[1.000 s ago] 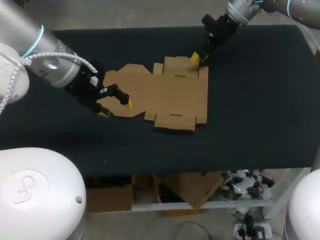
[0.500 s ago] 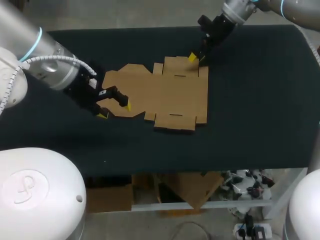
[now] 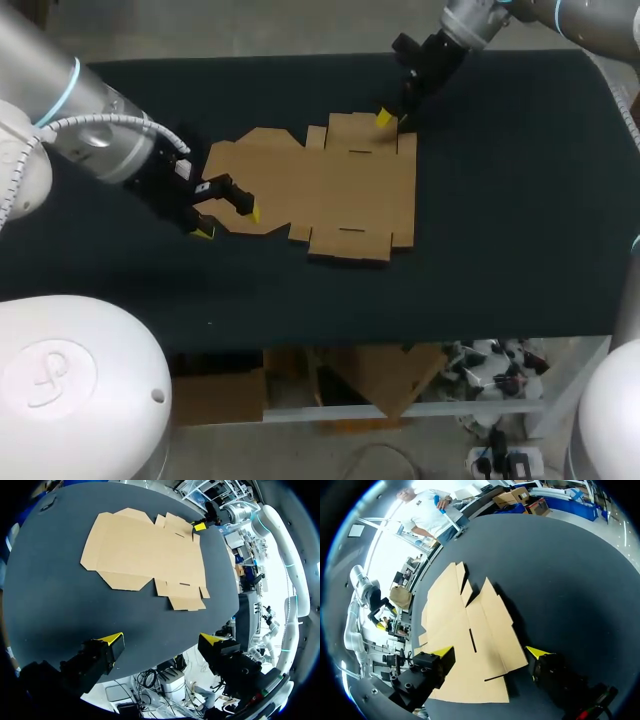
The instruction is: Assemble the packaging by folding the flat box into shape, placing the metal phone stand inside, and closing the box properly
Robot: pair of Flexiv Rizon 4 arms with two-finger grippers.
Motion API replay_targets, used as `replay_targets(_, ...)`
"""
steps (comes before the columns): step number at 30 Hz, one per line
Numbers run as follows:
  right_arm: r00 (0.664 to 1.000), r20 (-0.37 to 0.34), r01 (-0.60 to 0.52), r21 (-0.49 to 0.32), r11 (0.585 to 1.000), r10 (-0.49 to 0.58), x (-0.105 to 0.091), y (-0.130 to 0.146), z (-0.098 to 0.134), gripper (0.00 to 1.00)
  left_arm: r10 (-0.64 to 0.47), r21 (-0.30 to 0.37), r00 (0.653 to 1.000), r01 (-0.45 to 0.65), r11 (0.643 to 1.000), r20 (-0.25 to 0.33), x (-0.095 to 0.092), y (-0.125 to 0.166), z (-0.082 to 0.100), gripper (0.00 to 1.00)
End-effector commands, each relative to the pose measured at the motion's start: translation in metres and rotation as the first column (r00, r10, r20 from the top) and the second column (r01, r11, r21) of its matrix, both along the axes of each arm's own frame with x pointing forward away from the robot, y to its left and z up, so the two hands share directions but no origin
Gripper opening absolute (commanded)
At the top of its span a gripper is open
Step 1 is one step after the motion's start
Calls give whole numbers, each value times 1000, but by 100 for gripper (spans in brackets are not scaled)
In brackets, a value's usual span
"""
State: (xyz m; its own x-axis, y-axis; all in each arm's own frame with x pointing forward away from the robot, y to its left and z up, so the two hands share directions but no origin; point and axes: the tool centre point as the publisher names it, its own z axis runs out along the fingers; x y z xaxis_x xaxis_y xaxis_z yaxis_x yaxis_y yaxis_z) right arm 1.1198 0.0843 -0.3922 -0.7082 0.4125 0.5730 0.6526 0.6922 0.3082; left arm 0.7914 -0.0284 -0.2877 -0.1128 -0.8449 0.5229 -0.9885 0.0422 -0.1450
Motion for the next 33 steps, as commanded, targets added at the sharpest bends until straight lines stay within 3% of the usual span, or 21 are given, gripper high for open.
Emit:
replay_targets(1, 998, -47, -31, 21, 999, 32, 9, 3, -1, 91, 4, 1, 1000, -4, 1000, 4, -2, 0, 0, 100)
replay_targets(3, 998, -48, -33, 19, 999, 33, 9, 3, -1, 89, 5, 1, 1000, -5, 1000, 4, -2, 0, 0, 100)
replay_targets(4, 998, -48, -33, 18, 999, 34, 9, 4, -1, 70, 5, 1, 1000, -5, 1000, 3, -2, 0, 0, 100)
replay_targets(5, 998, -48, -33, 17, 999, 34, 8, 4, -1, 59, 5, 0, 1000, -5, 1000, 3, -2, 1, 0, 100)
replay_targets(7, 998, -48, -32, 18, 999, 33, 8, 3, -1, 51, 5, 0, 1000, -5, 1000, 2, -2, 1, 0, 100)
replay_targets(10, 998, -47, -30, 18, 999, 30, 7, 3, 0, 46, 4, 1, 1000, -4, 1000, 2, -2, 1, -1, 100)
replay_targets(13, 999, -46, -28, 18, 999, 29, 7, 3, 0, 35, 4, 3, 1000, -4, 1000, 3, -2, 0, -1, 100)
replay_targets(18, 999, -43, -26, 19, 999, 27, 6, 2, 0, 33, 3, 5, 1000, -3, 1000, 3, -2, -1, -2, 100)
replay_targets(22, 999, -42, -22, 20, 1000, 22, 6, 1, 0, 20, 1, 6, 1000, -1, 1000, 3, -2, -1, -2, 100)
replay_targets(25, 999, -41, -18, 22, 1000, 19, 5, 0, 0, 0, -2, 7, 1000, 2, 1000, 2, -1, -2, -2, 100)
replay_targets(33, 1000, -28, -7, 34, 999, 8, 3, -3, 0, 0, -8, 8, 1000, 8, 1000, 1, 0, -3, -2, 100)
